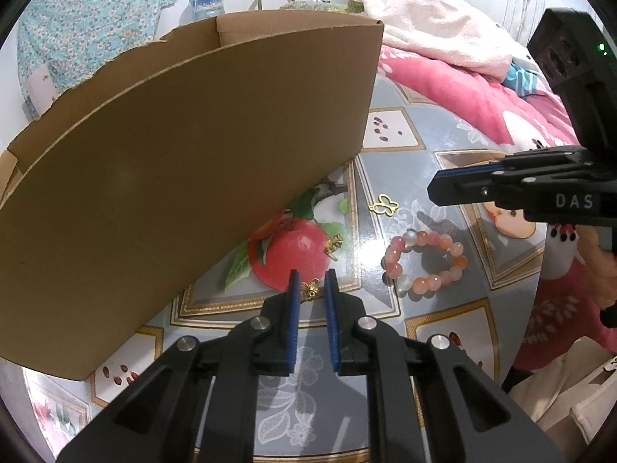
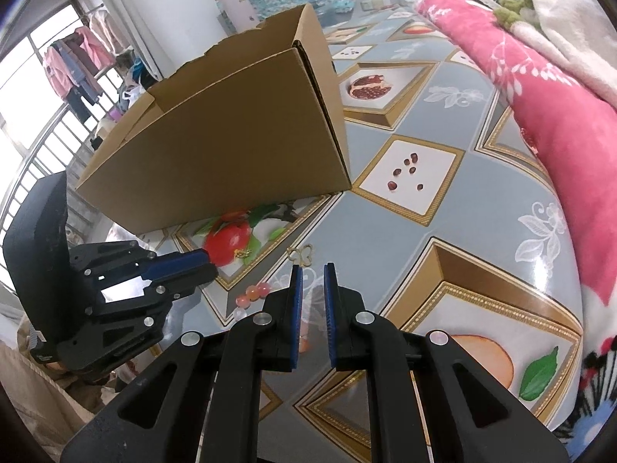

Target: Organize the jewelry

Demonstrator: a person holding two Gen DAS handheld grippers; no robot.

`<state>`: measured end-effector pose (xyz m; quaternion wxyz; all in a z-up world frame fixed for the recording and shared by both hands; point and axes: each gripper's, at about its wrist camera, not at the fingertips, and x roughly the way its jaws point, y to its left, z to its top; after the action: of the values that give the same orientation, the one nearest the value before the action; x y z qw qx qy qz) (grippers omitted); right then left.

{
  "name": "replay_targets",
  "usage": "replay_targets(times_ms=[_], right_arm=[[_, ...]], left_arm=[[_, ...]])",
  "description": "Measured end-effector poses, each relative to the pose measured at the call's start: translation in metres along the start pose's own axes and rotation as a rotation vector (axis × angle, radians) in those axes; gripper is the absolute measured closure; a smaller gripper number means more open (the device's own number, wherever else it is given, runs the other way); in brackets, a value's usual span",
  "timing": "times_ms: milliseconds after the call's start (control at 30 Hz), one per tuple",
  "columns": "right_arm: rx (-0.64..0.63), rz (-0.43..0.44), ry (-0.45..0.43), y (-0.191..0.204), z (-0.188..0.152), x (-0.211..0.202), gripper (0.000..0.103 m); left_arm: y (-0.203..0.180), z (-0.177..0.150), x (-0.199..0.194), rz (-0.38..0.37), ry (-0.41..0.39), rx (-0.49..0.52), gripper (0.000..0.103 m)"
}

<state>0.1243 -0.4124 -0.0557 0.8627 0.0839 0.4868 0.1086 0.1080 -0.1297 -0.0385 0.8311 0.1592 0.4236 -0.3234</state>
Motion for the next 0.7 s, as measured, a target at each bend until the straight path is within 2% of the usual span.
replay_targets(times_ms=[67, 267, 700], right_arm=[[-0.003, 0.0, 0.001, 0.001, 0.001, 0.001, 0.092], [-0.038, 0.0, 0.014, 0.008, 0.007, 0.01, 0.082], [-0.159, -0.039, 0.078, 0.027, 0.021, 0.038, 0.082]], left_arm=[[0.002, 0.0, -0.002, 0.001, -0.004, -0.004, 0.091], [0.005, 0.0, -0.003, 0.001, -0.003, -0.018, 0.091], [0.009, -0.002, -0.001, 0.002, -0.002, -0.037, 0.091]])
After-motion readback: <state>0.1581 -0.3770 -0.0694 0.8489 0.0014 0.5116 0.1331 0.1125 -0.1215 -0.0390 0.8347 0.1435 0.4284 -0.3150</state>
